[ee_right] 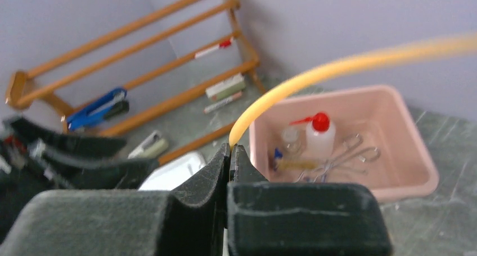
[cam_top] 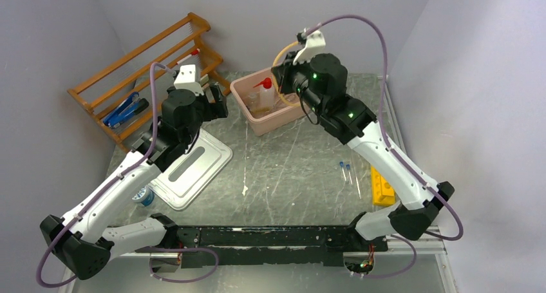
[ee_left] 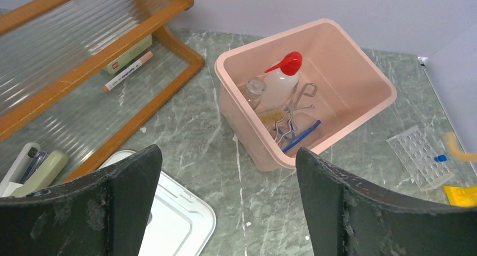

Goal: Organize the chemistry lab equipment

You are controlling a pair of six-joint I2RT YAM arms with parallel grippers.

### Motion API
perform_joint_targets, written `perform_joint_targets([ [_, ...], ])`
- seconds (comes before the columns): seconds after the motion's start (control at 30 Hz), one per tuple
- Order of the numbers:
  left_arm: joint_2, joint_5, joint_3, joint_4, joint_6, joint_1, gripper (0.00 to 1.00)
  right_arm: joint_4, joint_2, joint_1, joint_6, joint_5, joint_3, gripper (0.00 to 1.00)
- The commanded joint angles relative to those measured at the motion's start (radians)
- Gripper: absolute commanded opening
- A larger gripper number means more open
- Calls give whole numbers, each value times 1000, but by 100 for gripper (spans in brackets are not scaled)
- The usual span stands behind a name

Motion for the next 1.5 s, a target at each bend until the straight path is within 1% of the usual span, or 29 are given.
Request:
perform_joint_targets([
  [0.0, 12, 10, 23, 48, -8, 4, 92, 111, 59, -67, -49, 4, 86, 0],
  [0.17, 30, 27, 18, 57, -35, 4, 92, 222, 140, -131, -54, -15, 142, 0],
  [0.27, 40, 27, 19, 57, -39, 4, 92, 280, 208, -169, -27, -28, 172, 0],
  [0.37, 44, 22, 21, 52, -37, 4, 92, 348, 260, -202, 1, -30, 172, 0],
  [0.57, 46, 15, 14, 46, -36, 4, 92, 474, 351, -220, 47, -33, 135, 0],
  [0.77, 57, -2, 27, 34, -22, 4, 92, 474, 406, -222, 84, -22, 82, 0],
  [0.97, 72, -6, 31, 38, -12, 7, 92, 503, 404, -222, 128, -28, -87, 0],
  [1.1, 87, -1, 37, 40, -5, 10, 92, 531, 410, -222, 185, -40, -177, 0],
  [1.3, 107, 13, 48, 45, -6, 13, 92, 480, 465, -222, 319, -92, -167, 0],
  [1.47, 108, 18, 47, 44, -5, 15, 92, 406, 525, -221, 398, -82, -132, 0],
])
